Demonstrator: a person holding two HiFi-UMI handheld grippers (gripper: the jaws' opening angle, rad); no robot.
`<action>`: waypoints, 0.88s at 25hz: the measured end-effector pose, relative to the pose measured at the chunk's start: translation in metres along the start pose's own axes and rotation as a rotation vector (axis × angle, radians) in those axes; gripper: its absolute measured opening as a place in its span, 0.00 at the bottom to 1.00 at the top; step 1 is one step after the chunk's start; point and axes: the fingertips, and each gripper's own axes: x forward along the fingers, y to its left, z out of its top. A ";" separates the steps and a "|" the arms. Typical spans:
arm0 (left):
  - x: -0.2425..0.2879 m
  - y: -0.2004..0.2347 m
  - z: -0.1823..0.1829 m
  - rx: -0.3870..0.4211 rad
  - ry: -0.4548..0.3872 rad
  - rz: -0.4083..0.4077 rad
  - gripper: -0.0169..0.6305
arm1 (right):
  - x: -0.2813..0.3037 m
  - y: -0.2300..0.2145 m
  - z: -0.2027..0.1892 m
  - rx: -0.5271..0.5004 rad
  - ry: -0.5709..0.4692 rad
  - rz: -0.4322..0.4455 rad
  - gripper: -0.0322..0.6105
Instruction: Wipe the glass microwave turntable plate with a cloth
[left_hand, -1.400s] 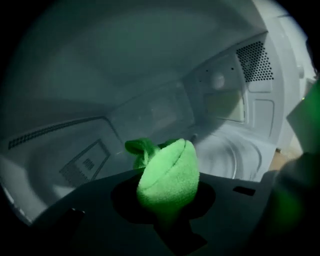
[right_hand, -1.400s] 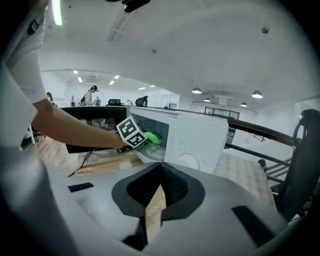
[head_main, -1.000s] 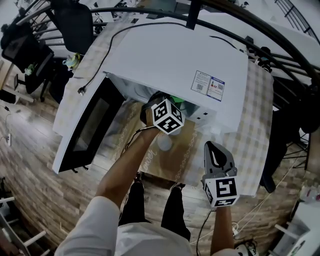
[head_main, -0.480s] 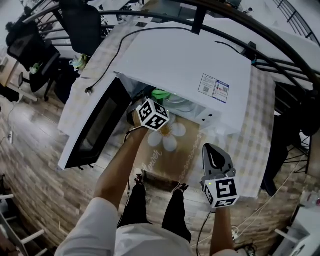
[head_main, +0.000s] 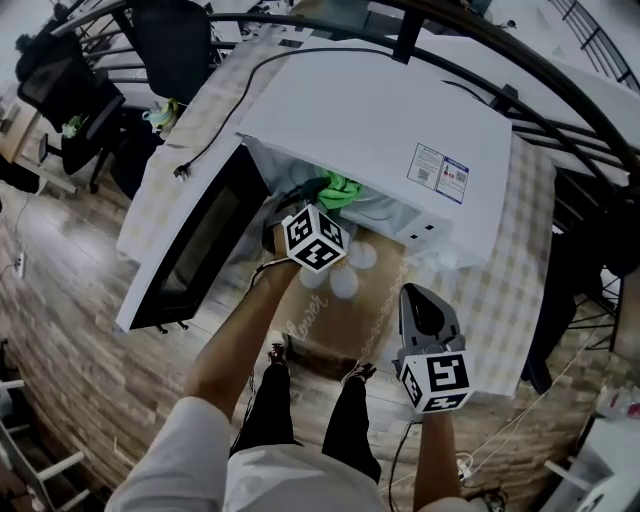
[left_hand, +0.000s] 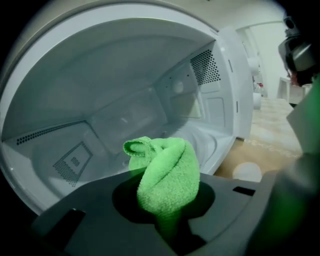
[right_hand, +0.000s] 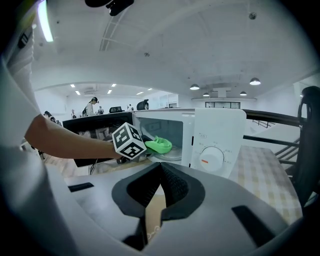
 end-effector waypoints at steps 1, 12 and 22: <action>0.000 -0.009 0.005 0.004 -0.010 -0.021 0.15 | 0.000 -0.001 -0.001 0.002 0.002 -0.004 0.07; -0.025 -0.077 0.060 -0.234 -0.214 -0.335 0.14 | -0.006 -0.008 -0.009 0.016 0.011 -0.021 0.07; 0.000 0.077 0.001 -0.159 -0.042 0.229 0.14 | -0.004 -0.007 -0.025 0.019 0.037 -0.016 0.07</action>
